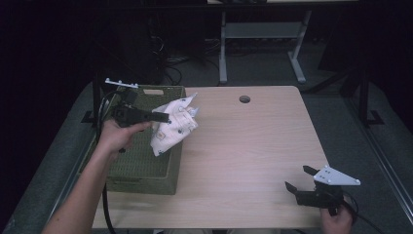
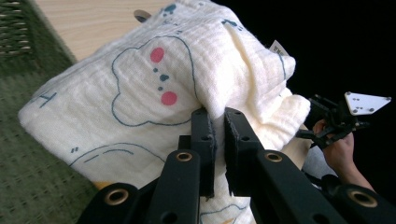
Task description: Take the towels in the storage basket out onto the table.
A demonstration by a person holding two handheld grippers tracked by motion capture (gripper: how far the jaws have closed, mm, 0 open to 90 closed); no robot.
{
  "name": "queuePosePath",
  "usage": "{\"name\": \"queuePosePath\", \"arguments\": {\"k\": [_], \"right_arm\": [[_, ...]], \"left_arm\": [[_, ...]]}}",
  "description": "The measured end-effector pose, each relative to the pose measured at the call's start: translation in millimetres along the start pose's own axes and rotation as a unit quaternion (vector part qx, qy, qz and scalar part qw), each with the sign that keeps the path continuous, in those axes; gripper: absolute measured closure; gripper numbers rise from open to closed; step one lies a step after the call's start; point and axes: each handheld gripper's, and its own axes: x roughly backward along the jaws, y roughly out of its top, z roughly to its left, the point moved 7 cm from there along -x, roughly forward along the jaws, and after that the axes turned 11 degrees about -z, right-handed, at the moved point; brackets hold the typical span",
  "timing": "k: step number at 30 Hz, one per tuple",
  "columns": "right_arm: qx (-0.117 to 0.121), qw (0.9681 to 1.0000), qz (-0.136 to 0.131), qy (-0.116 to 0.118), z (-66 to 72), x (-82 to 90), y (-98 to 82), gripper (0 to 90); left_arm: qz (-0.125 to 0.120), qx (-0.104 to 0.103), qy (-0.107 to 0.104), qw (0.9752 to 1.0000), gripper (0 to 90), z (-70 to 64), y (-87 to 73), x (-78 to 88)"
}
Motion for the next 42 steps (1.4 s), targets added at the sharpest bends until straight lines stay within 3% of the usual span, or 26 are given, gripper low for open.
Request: {"name": "queuePosePath", "arguments": {"k": [15, 24, 29, 42], "right_arm": [[0.001, 1.0000, 0.000, 0.001, 0.0, -0.7, 0.2, 14.0], [0.001, 1.0000, -0.002, 0.003, 0.3, -0.4, 0.5, 14.0], [-0.001, 0.9999, -0.006, 0.009, 2.2, 3.0, 1.4, 14.0], [-0.014, 0.9999, -0.009, -0.002, -8.3, 5.1, -2.0, 14.0]], "left_arm": [[0.023, -0.013, -0.011, 0.9996, 83.6, -20.4, 1.0, -34.4], [0.034, -0.020, -0.016, 0.9991, 83.6, -35.1, 0.7, -64.8], [0.052, -0.027, -0.022, 0.9980, 83.6, -40.9, -4.3, -85.5], [0.075, -0.034, -0.029, 0.9962, 83.5, -52.5, -15.2, -132.6]]}}
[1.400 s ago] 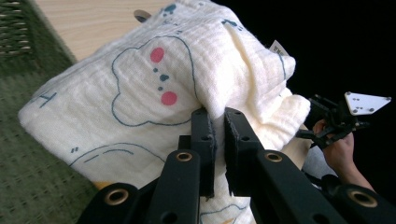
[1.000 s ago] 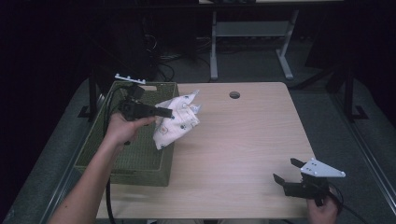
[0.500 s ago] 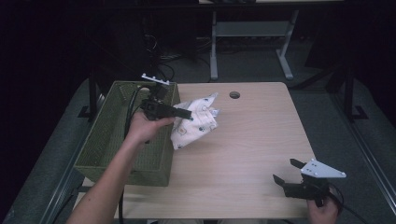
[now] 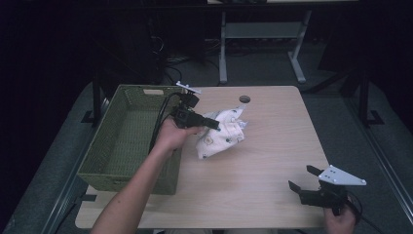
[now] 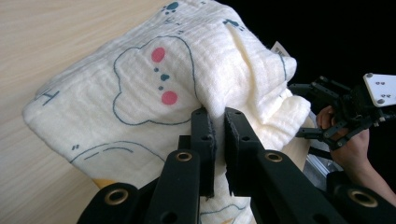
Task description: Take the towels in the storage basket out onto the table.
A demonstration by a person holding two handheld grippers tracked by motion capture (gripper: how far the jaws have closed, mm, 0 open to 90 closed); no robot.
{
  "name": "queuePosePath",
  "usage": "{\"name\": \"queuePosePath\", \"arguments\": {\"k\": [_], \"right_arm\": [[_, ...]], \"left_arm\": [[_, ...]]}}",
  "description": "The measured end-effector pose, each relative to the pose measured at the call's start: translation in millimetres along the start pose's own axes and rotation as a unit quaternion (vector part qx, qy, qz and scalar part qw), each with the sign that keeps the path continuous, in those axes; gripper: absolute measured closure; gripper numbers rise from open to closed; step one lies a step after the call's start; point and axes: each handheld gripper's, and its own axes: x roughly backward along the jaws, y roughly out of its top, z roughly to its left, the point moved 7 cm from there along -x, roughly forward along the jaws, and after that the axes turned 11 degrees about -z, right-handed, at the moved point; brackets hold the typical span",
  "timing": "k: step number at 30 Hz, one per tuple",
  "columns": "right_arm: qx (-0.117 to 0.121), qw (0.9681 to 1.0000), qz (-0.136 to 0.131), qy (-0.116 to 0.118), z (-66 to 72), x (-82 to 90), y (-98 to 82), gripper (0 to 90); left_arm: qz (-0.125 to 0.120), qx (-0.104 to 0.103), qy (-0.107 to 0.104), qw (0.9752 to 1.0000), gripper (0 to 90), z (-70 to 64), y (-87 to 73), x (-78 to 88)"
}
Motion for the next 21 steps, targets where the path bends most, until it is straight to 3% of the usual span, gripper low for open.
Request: {"name": "queuePosePath", "arguments": {"k": [21], "right_arm": [[-0.004, 1.0000, 0.005, 0.001, 1.1, -4.1, -1.6, 14.0]], "left_arm": [[0.036, 0.003, 0.015, 0.9993, 83.4, 3.7, -13.1, -64.6]]}}
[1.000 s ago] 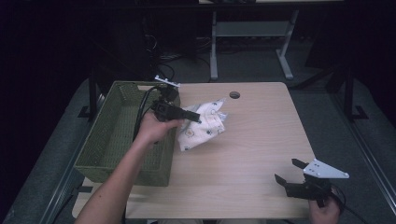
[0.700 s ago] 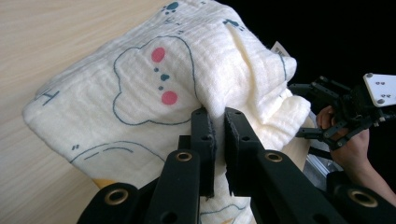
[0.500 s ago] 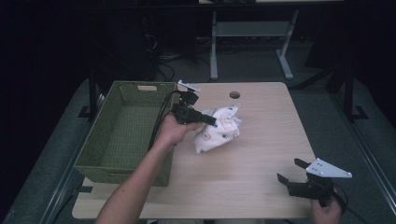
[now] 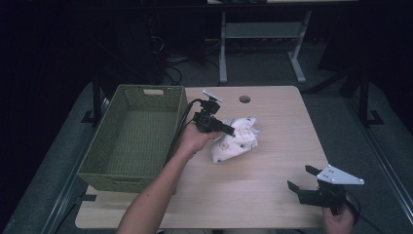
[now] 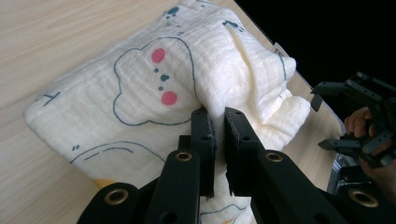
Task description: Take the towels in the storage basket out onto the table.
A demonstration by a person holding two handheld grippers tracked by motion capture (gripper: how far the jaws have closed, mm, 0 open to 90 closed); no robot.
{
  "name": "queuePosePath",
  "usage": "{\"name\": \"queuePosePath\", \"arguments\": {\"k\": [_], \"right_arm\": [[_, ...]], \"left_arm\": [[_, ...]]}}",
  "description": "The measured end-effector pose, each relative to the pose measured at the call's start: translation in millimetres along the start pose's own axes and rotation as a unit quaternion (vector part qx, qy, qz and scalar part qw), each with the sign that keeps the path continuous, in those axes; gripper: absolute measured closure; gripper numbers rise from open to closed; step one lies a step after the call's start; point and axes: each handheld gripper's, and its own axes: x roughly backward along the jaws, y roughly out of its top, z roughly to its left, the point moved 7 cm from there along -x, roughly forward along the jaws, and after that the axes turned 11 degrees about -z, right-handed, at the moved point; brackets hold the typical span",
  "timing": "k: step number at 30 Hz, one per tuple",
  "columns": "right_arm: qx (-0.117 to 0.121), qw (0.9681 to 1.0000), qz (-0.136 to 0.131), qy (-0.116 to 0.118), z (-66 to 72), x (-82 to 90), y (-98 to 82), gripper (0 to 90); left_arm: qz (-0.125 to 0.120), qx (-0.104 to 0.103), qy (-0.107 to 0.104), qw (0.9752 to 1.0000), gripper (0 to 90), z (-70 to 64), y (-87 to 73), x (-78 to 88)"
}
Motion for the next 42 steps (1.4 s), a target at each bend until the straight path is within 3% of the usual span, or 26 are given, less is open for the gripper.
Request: {"name": "queuePosePath", "arguments": {"k": [15, 20, 23, 32, 38, 42], "right_arm": [[0.003, 1.0000, -0.002, 0.003, 1.6, -3.0, 1.2, 14.0], [0.004, 1.0000, -0.003, 0.003, 1.6, -2.8, 1.7, 14.0], [0.004, 1.0000, -0.002, 0.004, 2.2, -2.9, 1.8, 14.0], [0.007, 1.0000, -0.005, 0.005, 3.1, -3.1, 2.9, 14.0], [0.009, 0.9999, -0.004, 0.005, 3.3, -3.2, 2.9, 14.0], [0.009, 0.9999, -0.004, 0.006, 4.3, -2.5, 2.9, 14.0]], "left_arm": [[0.020, 0.001, 0.022, 0.9995, 83.2, 5.3, -9.2, -29.3], [0.020, 0.015, 0.027, 0.9993, 83.1, 8.6, -11.6, -38.8], [0.025, 0.009, 0.035, 0.9990, 83.0, 10.6, -14.4, -44.1], [0.026, 0.010, 0.039, 0.9988, 81.6, 12.9, -17.0, -51.8], [0.018, 0.010, 0.045, 0.9988, 72.3, 14.2, -16.8, -55.4], [0.014, 0.008, 0.049, 0.9987, 72.4, 14.1, -18.4, -54.1]]}}
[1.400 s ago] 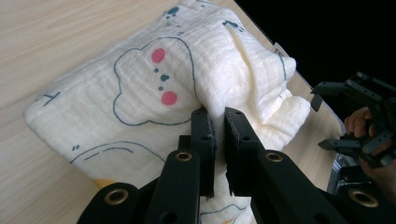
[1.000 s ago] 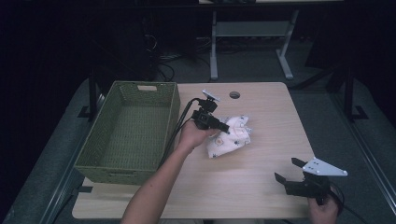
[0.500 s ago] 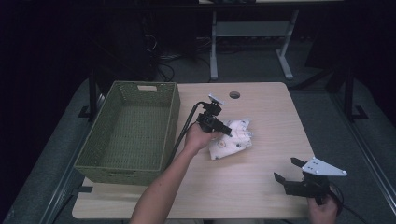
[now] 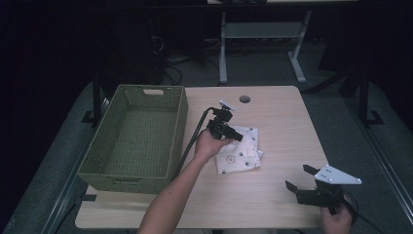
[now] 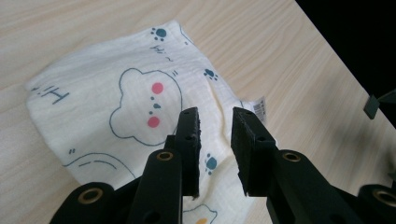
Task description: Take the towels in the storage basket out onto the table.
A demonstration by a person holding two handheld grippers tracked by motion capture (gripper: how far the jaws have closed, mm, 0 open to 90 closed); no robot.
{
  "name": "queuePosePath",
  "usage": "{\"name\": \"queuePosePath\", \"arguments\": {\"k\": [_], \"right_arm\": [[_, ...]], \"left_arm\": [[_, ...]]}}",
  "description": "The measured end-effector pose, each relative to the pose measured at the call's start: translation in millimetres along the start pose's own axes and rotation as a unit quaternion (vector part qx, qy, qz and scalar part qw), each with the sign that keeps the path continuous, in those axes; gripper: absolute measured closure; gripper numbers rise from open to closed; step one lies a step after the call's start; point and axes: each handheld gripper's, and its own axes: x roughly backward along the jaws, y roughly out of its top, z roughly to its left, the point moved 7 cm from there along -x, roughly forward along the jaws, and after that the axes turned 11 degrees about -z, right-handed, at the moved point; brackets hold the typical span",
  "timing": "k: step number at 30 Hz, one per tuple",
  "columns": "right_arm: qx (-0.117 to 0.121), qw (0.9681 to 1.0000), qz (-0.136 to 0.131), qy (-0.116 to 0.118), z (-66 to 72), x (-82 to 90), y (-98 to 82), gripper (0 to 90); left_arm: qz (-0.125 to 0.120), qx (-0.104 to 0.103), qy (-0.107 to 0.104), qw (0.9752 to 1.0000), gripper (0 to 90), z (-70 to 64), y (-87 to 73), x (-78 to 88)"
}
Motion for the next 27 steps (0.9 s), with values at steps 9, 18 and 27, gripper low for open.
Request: {"name": "queuePosePath", "arguments": {"k": [9, 18, 27], "right_arm": [[0.002, 1.0000, 0.003, 0.000, 1.0, 0.1, -0.2, 14.0], [0.003, 1.0000, 0.007, 0.000, 1.9, -0.8, -0.7, 14.0], [0.007, 0.9999, 0.008, 0.000, 2.9, -2.1, -0.4, 14.0]], "left_arm": [[-0.026, -0.001, -0.005, 0.9996, 71.5, -0.1, -6.2, 12.8], [-0.035, -0.014, -0.016, 0.9992, 70.0, -5.2, -18.1, 21.4], [-0.058, -0.024, -0.027, 0.9976, 69.4, -12.3, -25.4, 38.8]]}}
